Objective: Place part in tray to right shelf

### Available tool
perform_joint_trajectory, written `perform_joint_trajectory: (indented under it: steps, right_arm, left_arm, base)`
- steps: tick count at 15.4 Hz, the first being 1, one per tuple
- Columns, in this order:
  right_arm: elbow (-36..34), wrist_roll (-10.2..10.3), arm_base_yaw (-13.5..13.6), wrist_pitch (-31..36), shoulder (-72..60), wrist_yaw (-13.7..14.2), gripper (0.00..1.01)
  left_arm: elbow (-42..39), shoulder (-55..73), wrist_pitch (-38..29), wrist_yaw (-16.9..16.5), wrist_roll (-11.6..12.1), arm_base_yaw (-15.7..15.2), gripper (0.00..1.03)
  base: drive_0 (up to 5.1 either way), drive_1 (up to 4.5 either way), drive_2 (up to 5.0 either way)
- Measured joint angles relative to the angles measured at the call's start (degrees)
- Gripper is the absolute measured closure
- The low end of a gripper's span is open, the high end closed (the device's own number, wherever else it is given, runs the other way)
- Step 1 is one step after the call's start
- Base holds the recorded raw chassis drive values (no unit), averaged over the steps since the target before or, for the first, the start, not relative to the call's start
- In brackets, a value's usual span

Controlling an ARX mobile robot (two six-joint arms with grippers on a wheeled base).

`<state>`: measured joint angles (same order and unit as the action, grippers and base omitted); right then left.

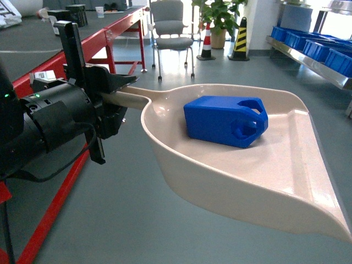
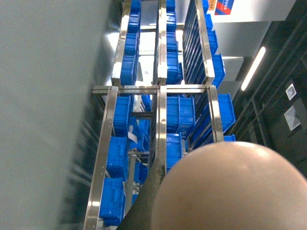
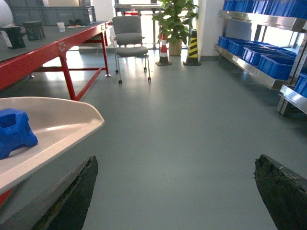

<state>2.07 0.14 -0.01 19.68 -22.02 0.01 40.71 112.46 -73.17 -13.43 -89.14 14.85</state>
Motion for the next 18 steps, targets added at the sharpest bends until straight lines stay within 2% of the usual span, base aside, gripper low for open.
perform_joint_trajectory:
  steps: [18]
  right_arm:
    - [0.0, 0.0, 0.0, 0.0, 0.0, 0.0, 0.03]
  left_arm:
    - [0.0, 0.0, -0.1, 0.0, 0.0, 0.0, 0.9]
  base:
    - [0.0, 4.3, -4.4]
